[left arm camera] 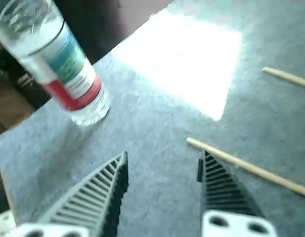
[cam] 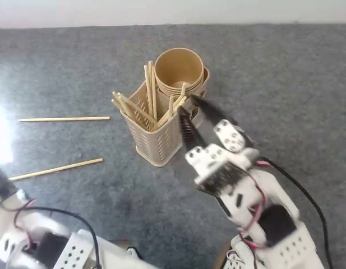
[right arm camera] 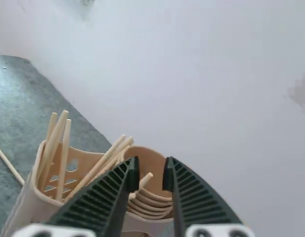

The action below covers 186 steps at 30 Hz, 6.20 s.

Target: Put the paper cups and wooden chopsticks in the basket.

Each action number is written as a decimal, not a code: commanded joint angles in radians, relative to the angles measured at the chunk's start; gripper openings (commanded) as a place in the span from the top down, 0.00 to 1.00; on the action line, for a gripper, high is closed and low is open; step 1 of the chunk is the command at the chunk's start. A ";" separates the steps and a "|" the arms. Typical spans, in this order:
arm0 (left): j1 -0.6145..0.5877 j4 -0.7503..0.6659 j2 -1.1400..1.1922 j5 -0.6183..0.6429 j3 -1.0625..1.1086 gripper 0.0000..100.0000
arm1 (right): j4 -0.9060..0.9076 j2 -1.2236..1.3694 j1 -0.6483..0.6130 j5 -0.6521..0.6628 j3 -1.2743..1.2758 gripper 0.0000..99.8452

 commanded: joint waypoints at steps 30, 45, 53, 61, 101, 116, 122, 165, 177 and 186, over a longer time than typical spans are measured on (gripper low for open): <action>0.736 0.744 0.976 -0.528 -1.340 0.80 | 0.216 -0.358 0.446 -0.121 0.499 0.91; 0.729 0.612 1.602 -0.977 -1.716 0.80 | 0.091 -0.351 0.398 -0.120 0.646 0.91; 0.726 0.598 2.028 -1.008 -1.992 0.80 | 0.091 -0.351 0.398 -0.120 0.646 0.91; 0.729 0.758 2.441 -1.149 -2.356 0.80 | 0.090 -0.351 0.398 -0.120 0.647 0.91; 0.795 0.905 2.974 -1.346 -2.741 0.91 | 0.085 -0.357 0.398 -0.120 0.647 0.91; 0.858 0.904 2.644 -1.120 -2.701 0.99 | 0.085 -0.357 0.398 -0.120 0.647 0.91; 0.945 0.898 2.323 -0.778 -2.714 0.99 | 0.085 -0.357 0.398 -0.120 0.647 0.91; 1.517 0.876 1.679 0.560 -2.631 0.99 | 0.090 -0.349 0.398 -0.118 0.647 0.91; 1.475 0.727 1.676 0.516 -2.427 0.99 | 0.093 -0.349 0.397 -0.071 0.647 0.91; 1.456 0.663 1.666 0.496 -2.316 0.99 | 0.090 -0.349 0.397 -0.071 0.647 0.91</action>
